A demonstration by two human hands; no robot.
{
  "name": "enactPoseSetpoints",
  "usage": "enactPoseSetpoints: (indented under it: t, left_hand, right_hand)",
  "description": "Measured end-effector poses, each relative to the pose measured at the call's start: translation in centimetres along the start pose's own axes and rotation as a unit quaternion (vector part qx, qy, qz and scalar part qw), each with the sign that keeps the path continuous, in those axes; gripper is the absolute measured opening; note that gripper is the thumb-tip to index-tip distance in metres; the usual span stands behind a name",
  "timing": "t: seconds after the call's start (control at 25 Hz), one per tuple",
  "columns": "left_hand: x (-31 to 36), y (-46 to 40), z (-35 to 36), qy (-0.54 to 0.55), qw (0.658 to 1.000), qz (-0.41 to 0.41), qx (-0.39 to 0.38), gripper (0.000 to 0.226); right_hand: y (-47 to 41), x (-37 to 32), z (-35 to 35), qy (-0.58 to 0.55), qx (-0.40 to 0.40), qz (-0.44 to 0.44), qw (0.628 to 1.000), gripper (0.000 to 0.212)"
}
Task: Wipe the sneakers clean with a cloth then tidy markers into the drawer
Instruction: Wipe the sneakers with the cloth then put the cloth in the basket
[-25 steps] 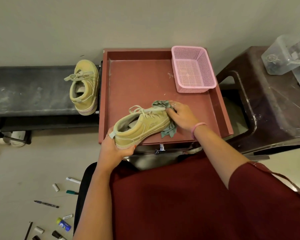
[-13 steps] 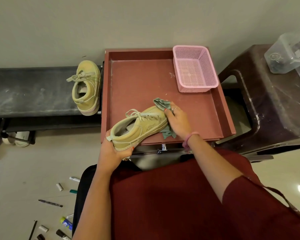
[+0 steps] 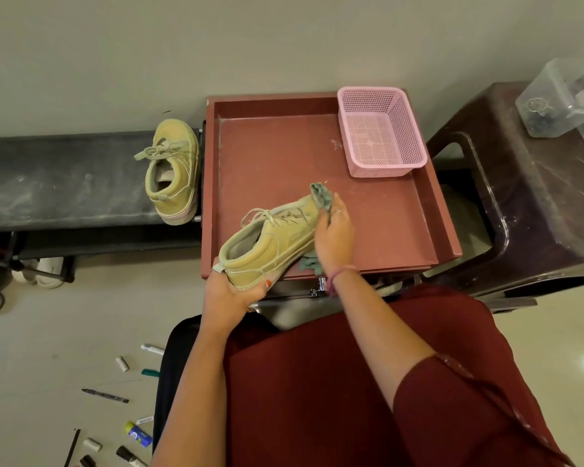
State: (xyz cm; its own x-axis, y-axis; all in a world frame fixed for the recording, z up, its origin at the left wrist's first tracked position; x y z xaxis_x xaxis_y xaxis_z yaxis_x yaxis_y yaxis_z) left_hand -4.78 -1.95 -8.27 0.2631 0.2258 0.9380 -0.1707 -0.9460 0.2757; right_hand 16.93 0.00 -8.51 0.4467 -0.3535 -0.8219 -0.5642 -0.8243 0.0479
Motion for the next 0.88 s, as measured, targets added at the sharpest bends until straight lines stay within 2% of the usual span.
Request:
enactPoseSetpoints:
  t: [0.08,0.16,0.28,0.36,0.44,0.48,0.64,0.72,0.88]
  left_hand:
    - [0.0,0.0,0.1,0.004,1.0,-0.008,0.003,0.064]
    - [0.0,0.1,0.1,0.012,1.0,-0.017,0.009,0.063]
    - [0.0,0.1,0.2,0.017,0.999,-0.02,0.02,0.055]
    - [-0.2,0.0,0.0,0.025,0.999,-0.03,0.021,0.046]
    - [-0.7,-0.2,-0.2,0.033,0.999,-0.037,0.009,0.039]
    - [-0.8,-0.3,-0.2,0.031,0.999,-0.036,0.003,0.039]
    - [-0.5,-0.2,-0.3,0.026,0.999,-0.029,0.006,0.045]
    - [-0.5,-0.2,-0.2,0.025,0.999,-0.034,0.004,0.044]
    - [-0.2,-0.1,0.0,0.031,0.999,-0.03,-0.002,0.05]
  right_hand:
    - [-3.0,0.7,-0.4,-0.014,-0.033,0.05,0.998,0.026]
    - [-2.9,0.3,-0.2,-0.032,-0.051,0.024,0.998,0.031]
    - [2.6,-1.1,1.4,-0.056,0.004,-0.021,0.998,0.044]
    - [7.2,-2.3,3.0,-0.108,0.0,-0.028,0.994,0.047]
    - [10.2,-3.5,4.3,-0.1,-0.023,-0.061,0.993,0.049]
    - [10.2,-3.6,4.5,-0.091,-0.017,-0.067,0.993,0.048]
    - [3.1,-2.7,3.1,-0.035,0.039,0.001,0.999,0.046]
    - [-2.0,-1.5,1.9,-0.043,0.009,0.028,0.999,0.037]
    - [-8.0,-1.0,-0.7,-0.059,-0.147,0.127,0.979,0.031]
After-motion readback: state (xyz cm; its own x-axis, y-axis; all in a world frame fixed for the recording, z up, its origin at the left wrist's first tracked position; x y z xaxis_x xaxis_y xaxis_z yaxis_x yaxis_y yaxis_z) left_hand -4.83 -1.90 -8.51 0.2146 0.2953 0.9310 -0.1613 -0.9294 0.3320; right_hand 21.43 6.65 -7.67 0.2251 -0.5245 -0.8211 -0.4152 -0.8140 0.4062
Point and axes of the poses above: each hand's wrist, its own y-axis away from the middle knuckle, its own z-axis out of the palm, x = y × z, the point moved 5 cm from there along -y, towards the middle knuckle, and after that the axes turned 3 degrees about -z, right-handed, at the moved point
